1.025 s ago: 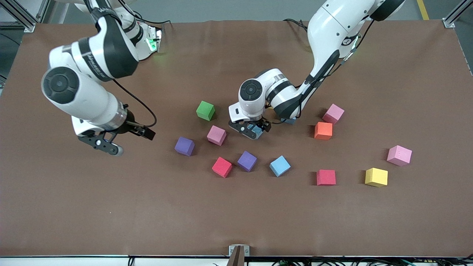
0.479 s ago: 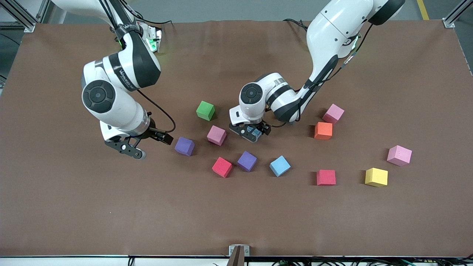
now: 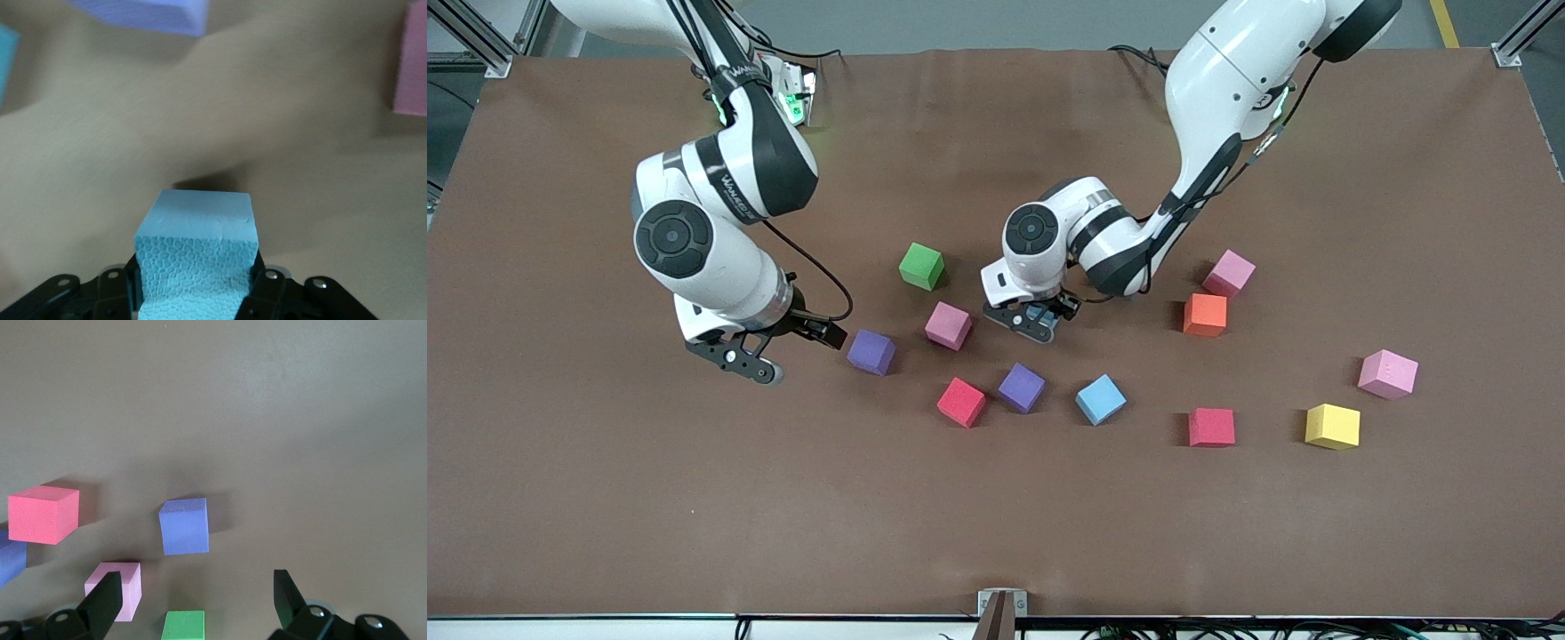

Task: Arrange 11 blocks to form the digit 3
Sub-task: 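Carry the light blue block and set it down with the left gripper, then grasp the green block with the right gripper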

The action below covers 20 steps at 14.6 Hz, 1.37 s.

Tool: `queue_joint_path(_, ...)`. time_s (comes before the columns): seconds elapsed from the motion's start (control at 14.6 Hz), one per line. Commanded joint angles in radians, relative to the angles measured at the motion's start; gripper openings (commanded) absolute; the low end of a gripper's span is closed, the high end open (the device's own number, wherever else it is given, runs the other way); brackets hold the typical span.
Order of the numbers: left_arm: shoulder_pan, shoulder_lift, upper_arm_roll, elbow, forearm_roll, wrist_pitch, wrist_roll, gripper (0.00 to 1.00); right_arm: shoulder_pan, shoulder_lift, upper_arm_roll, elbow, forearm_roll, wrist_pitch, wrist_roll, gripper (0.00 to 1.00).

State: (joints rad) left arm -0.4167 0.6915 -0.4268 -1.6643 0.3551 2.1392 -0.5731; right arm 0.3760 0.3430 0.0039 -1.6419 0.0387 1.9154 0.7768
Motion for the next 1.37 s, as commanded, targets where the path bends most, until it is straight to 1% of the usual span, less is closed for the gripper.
queue_joint_path(0.0,0.027,-0.119,-0.056,-0.050,-0.052,-0.079,-0.138,0.34,0.011,-0.010,-0.009,-0.032,0.006,0.024,0.013,1.00)
queue_joint_path(0.07,0.036,-0.142,-0.079,-0.077,-0.094,-0.071,-0.201,0.32,0.014,-0.010,-0.009,-0.036,0.007,0.021,0.013,1.00)
queue_joint_path(0.21,0.033,-0.159,-0.122,-0.112,-0.107,-0.058,-0.389,0.31,0.020,-0.025,-0.009,-0.085,0.006,0.025,0.015,1.00)
queue_joint_path(0.27,0.033,-0.161,-0.142,-0.145,-0.105,-0.014,-0.472,0.31,0.020,-0.035,-0.009,-0.099,0.006,0.022,0.015,1.00)
queue_joint_path(0.41,0.026,-0.179,-0.152,-0.254,-0.094,0.162,-0.592,0.31,0.018,-0.051,-0.009,-0.122,0.006,0.021,0.013,1.00)
queue_joint_path(0.48,0.021,-0.185,-0.152,-0.297,-0.094,0.230,-0.629,0.31,0.012,-0.059,-0.010,-0.128,0.004,0.022,0.012,1.00)
queue_joint_path(0.55,0.016,-0.185,-0.152,-0.319,-0.088,0.249,-0.655,0.31,0.006,-0.062,-0.010,-0.134,0.001,0.022,0.007,1.00)
queue_joint_path(0.68,0.003,-0.175,-0.152,-0.327,-0.044,0.249,-0.729,0.31,-0.015,-0.064,-0.012,-0.142,0.000,0.022,-0.002,1.00)
queue_joint_path(0.89,-0.005,-0.155,-0.153,-0.331,0.015,0.255,-0.810,0.30,-0.017,-0.065,-0.012,-0.159,-0.002,0.030,-0.007,1.00)
queue_joint_path(1.3,-0.034,-0.113,-0.155,-0.338,0.116,0.258,-0.797,0.31,-0.012,-0.093,-0.010,-0.228,0.000,0.090,-0.007,1.00)
